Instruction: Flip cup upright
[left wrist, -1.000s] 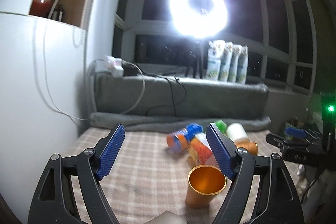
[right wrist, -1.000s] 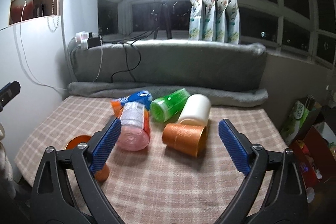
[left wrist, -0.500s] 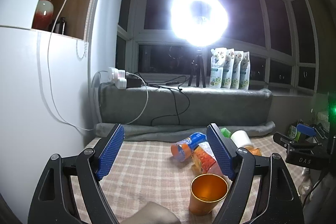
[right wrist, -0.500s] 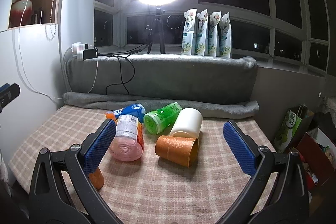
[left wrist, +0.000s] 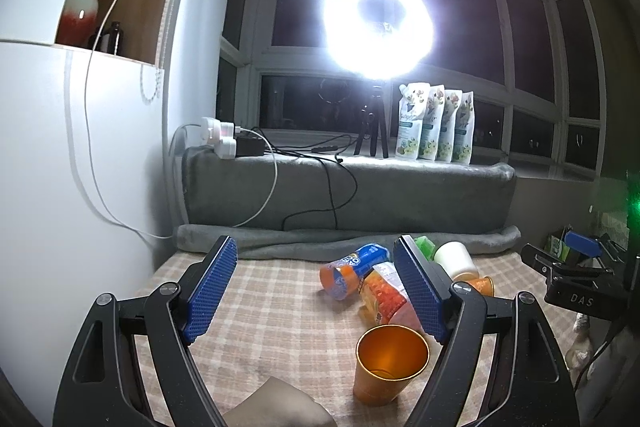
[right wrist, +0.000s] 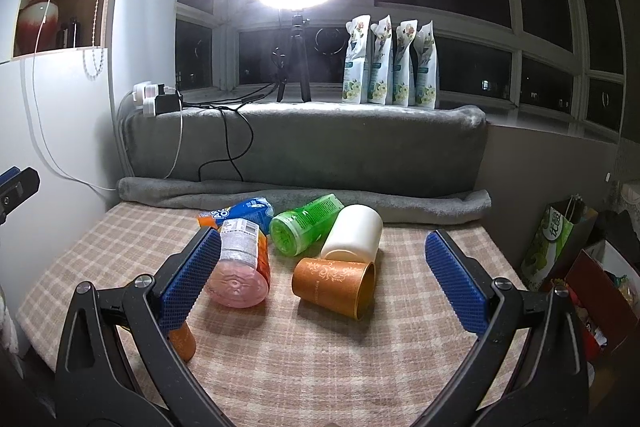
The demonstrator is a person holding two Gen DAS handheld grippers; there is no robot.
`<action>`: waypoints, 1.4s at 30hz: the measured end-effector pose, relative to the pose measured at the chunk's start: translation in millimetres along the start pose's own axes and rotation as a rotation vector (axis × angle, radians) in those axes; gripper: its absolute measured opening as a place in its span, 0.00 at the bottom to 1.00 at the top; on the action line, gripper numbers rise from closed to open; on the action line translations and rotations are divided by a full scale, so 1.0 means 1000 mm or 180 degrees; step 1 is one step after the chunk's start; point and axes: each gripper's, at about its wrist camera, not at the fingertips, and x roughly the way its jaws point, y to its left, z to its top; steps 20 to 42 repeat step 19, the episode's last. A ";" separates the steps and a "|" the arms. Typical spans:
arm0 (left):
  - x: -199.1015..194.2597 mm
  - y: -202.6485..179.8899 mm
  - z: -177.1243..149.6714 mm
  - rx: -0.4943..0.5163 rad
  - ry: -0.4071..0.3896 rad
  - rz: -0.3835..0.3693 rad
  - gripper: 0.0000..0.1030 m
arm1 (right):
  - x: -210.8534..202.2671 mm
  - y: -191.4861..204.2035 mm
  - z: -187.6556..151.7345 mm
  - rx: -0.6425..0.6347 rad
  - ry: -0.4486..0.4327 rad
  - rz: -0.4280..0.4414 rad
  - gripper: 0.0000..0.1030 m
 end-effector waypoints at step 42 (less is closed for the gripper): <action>0.003 -0.001 0.000 0.0028 0.0007 0.0008 0.78 | 0.001 0.001 0.000 -0.0002 0.0007 0.0003 1.00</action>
